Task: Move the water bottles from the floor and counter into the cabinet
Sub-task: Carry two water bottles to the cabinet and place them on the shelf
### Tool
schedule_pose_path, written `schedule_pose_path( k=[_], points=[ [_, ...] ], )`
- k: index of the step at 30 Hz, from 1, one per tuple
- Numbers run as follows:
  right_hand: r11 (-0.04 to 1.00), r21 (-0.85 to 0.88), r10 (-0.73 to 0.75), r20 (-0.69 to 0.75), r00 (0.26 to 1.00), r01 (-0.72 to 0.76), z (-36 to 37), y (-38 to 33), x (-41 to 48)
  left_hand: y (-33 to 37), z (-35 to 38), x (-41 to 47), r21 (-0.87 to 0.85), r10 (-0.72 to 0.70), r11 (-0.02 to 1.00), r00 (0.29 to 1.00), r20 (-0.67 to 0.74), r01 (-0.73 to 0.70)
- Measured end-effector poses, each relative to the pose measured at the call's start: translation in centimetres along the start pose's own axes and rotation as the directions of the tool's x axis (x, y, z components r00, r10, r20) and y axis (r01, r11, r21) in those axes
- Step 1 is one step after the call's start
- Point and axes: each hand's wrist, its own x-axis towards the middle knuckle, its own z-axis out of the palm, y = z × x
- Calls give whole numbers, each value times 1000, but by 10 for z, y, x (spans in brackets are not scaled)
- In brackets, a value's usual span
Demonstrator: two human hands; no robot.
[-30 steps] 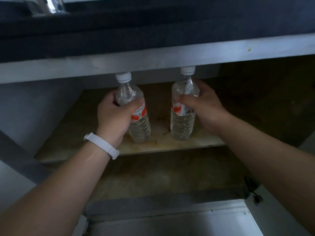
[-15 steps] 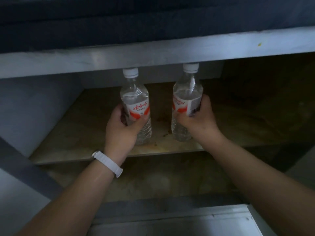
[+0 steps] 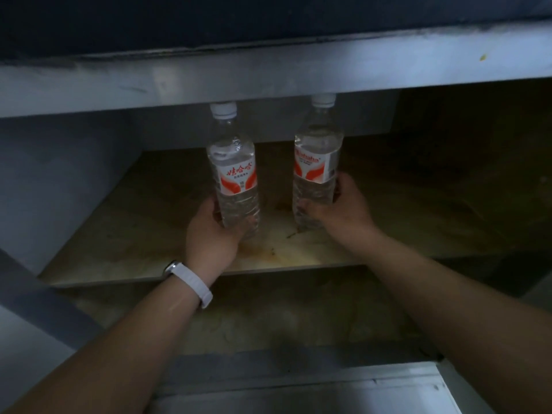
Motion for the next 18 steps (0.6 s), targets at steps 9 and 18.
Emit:
schedule_pose_path(
  k=[9, 18],
  points=[
    [994, -70, -77, 83, 994, 83, 12, -4, 44, -4, 2, 26, 143, 33, 989, 999, 21, -36],
    [987, -93, -120, 122, 985, 132, 5, -11, 20, -3, 2, 17, 119, 10, 993, 998, 67, -18]
  ],
)
